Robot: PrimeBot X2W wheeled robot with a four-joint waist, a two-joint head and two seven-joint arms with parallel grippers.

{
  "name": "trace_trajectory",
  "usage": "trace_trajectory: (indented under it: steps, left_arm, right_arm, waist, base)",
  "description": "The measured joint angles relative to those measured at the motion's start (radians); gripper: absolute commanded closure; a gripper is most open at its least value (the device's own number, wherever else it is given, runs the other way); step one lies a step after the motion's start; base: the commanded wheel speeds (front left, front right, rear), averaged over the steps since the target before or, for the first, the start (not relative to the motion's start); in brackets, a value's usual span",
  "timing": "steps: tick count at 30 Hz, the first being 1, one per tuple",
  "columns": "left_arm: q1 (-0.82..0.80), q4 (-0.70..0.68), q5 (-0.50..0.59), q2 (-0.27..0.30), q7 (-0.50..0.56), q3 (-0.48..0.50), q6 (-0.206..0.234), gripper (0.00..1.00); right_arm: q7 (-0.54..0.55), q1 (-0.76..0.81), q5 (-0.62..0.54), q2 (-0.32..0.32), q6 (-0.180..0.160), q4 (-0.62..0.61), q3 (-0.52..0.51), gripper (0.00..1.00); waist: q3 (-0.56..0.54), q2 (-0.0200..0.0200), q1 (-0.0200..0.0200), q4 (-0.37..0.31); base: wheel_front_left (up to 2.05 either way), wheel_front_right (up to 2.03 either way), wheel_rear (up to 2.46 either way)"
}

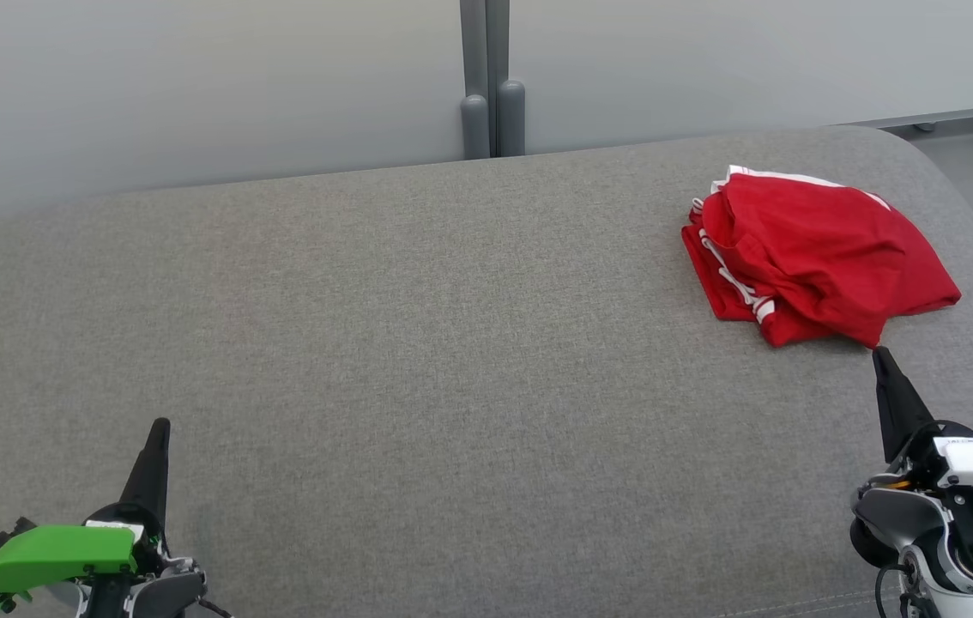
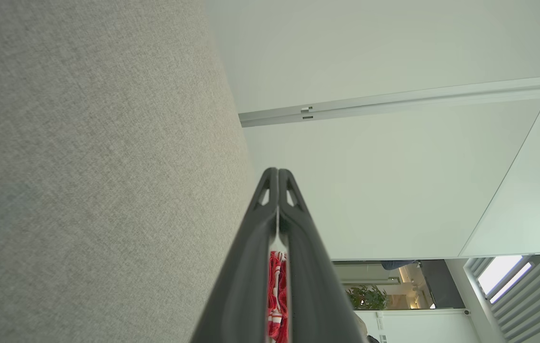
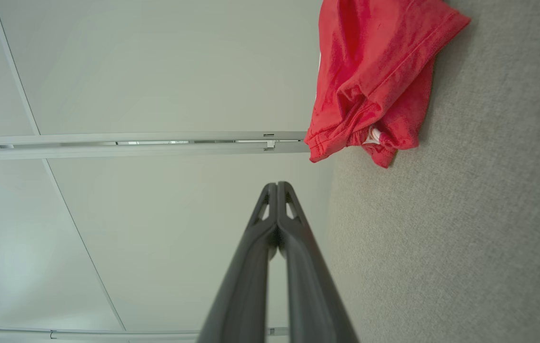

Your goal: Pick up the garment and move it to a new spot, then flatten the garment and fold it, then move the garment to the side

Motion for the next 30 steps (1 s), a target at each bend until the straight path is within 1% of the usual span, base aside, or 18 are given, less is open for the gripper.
trace_trajectory:
  steps: [2,4,30]
  left_arm:
    - [-0.001,0.001,-0.022,-0.001,0.004,0.008,-0.006,1.0]
    - [-0.007,0.003,-0.041,-0.002,0.01,0.012,-0.006,1.0]
    - [-0.014,0.004,-0.042,-0.003,0.011,0.013,-0.007,1.0]
  right_arm:
    - [0.006,-0.002,0.024,0.004,0.008,0.0,-0.009,1.0]
    - [0.007,-0.002,0.038,0.008,0.008,0.001,-0.016,1.0]
    - [0.013,-0.002,0.039,0.012,0.008,0.005,-0.018,1.0]
  waist:
    - [0.0,0.0,0.0,0.0]
    - [0.0,0.0,0.0,0.0]
    - [0.0,0.0,0.0,0.0]
  base:
    - [0.0,0.0,0.0]
    - [0.0,0.0,0.0]
    - [0.0,0.0,0.0]
